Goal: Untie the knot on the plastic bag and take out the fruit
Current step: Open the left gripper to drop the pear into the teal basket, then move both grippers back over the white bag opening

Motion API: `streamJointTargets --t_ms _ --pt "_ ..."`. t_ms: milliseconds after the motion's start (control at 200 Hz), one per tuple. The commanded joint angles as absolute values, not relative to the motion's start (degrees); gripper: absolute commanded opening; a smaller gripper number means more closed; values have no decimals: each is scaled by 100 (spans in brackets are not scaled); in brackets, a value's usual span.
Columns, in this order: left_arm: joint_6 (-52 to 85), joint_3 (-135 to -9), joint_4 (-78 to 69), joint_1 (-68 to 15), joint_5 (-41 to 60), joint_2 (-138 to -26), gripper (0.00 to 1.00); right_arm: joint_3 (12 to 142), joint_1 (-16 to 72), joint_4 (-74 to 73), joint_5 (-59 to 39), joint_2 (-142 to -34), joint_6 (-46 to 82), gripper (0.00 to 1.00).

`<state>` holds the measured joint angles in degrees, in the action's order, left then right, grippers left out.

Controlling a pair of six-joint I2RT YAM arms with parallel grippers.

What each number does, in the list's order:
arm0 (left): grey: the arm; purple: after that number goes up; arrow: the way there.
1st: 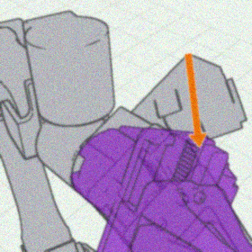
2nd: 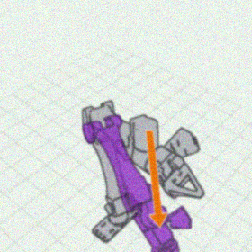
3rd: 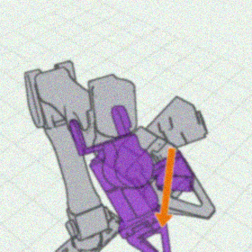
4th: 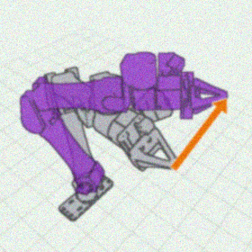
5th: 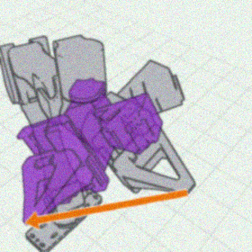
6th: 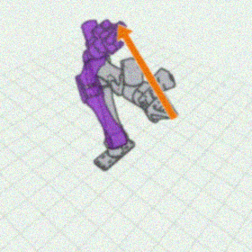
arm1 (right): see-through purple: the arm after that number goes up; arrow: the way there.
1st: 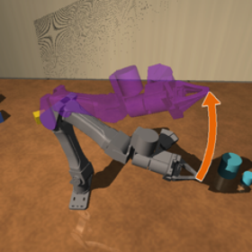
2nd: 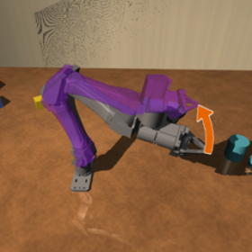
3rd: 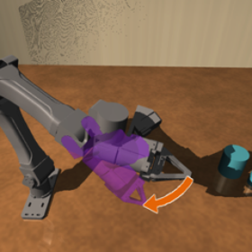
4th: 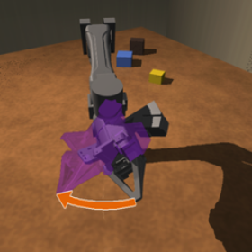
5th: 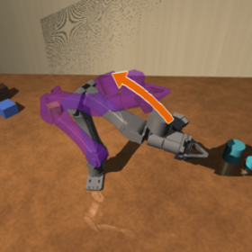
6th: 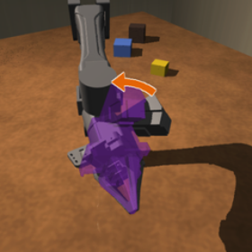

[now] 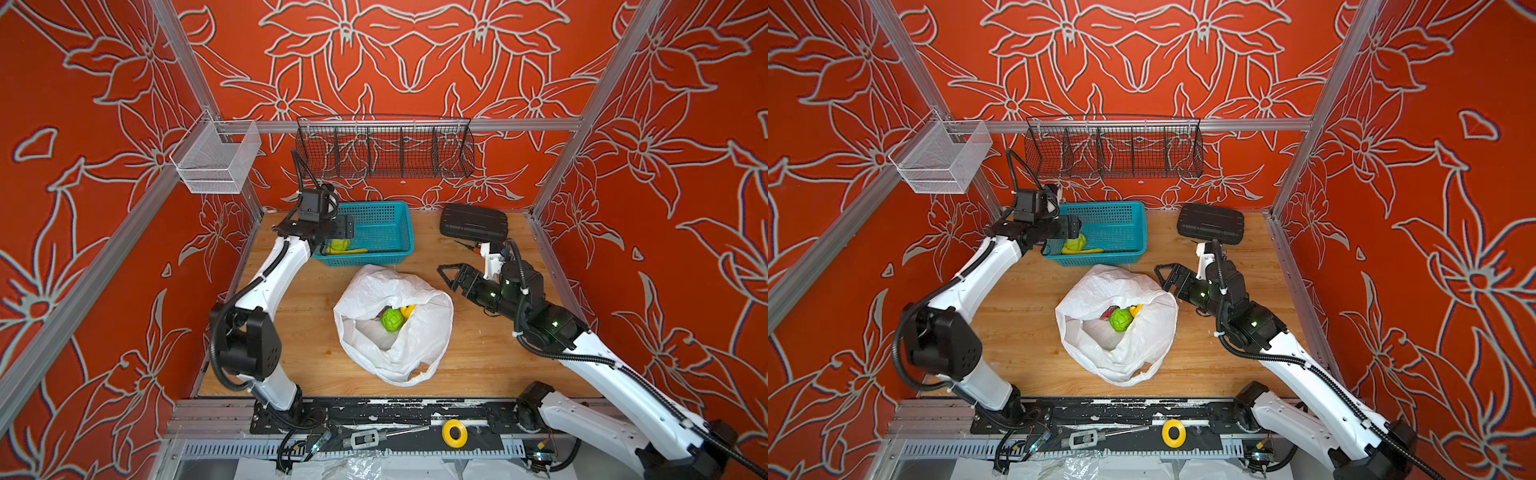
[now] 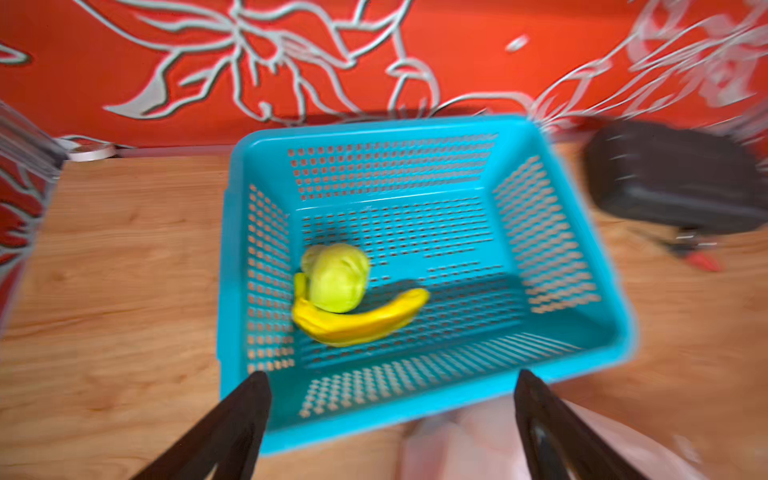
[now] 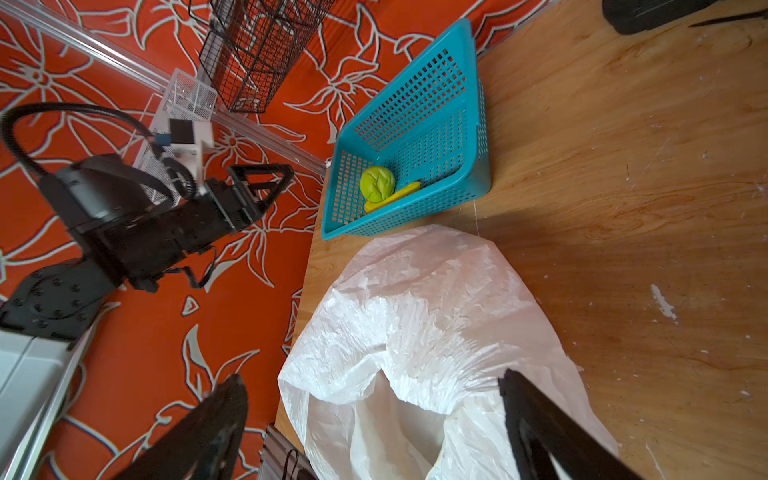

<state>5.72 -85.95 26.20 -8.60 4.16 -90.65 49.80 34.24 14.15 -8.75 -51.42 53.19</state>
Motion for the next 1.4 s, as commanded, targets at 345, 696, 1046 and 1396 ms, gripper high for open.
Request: streamJointTargets --t_ms 345,696,1046,1396 --pt "124 -7279 3005 -2791 1102 -6694 93 5457 4516 1629 -977 -5920 4449 94" --pt "-381 -6463 3935 -3394 -261 -6812 97 5588 5897 2949 1565 -7226 4669 93" --pt "27 -6007 3683 -3402 -756 -7338 91 6171 6348 4240 2667 -8889 4967 62" --pt "589 -6182 3618 -3402 -1111 -7927 76 4870 6405 4099 2220 -8362 5485 45"
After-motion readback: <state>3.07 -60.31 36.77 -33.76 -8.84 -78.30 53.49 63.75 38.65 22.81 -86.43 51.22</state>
